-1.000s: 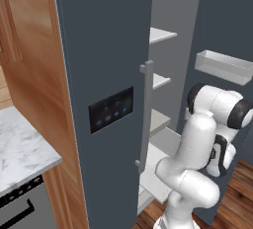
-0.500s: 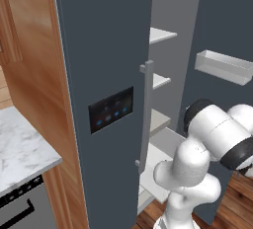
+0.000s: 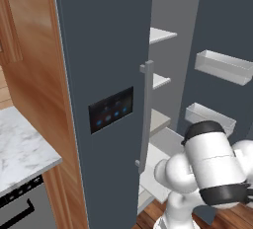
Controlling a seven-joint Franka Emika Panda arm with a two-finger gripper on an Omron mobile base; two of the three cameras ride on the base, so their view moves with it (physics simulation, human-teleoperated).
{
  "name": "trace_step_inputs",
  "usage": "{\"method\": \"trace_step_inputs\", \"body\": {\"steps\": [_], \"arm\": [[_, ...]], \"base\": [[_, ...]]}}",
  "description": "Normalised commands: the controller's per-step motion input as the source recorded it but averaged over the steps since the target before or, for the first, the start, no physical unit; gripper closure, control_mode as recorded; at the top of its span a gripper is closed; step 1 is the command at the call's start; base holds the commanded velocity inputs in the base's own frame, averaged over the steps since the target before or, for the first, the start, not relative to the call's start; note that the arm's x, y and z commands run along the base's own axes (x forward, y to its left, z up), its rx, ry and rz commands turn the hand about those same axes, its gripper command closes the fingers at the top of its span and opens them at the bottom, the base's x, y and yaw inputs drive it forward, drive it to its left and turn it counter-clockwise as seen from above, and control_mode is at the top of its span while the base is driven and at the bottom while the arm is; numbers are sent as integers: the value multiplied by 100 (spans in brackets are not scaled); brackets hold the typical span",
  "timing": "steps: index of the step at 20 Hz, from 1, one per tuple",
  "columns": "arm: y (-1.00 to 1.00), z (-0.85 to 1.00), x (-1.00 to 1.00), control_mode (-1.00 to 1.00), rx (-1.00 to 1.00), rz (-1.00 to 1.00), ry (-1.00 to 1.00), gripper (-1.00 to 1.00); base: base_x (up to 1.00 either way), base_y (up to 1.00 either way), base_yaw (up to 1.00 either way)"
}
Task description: Place the lemon wedge and potato inside the fridge drawer. Close the drawer after placing the vegetables.
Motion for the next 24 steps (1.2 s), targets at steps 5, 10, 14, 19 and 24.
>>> {"method": "trace_step_inputs", "body": {"steps": [5, 10, 14, 19, 24], "arm": [[-28, -41, 0, -100, 7, 2, -8, -100], [-33, -42, 8, -100, 3, 5, 0, -100], [-56, -37, 7, -100, 11, 7, 0, -100], [-36, -34, 4, -100, 17, 6, -14, -100], [-16, -25, 4, -100, 18, 5, -15, -100]], "base": [[0, 0, 0], [0, 0, 0], [0, 0, 0], [0, 0, 0], [0, 0, 0]]}}
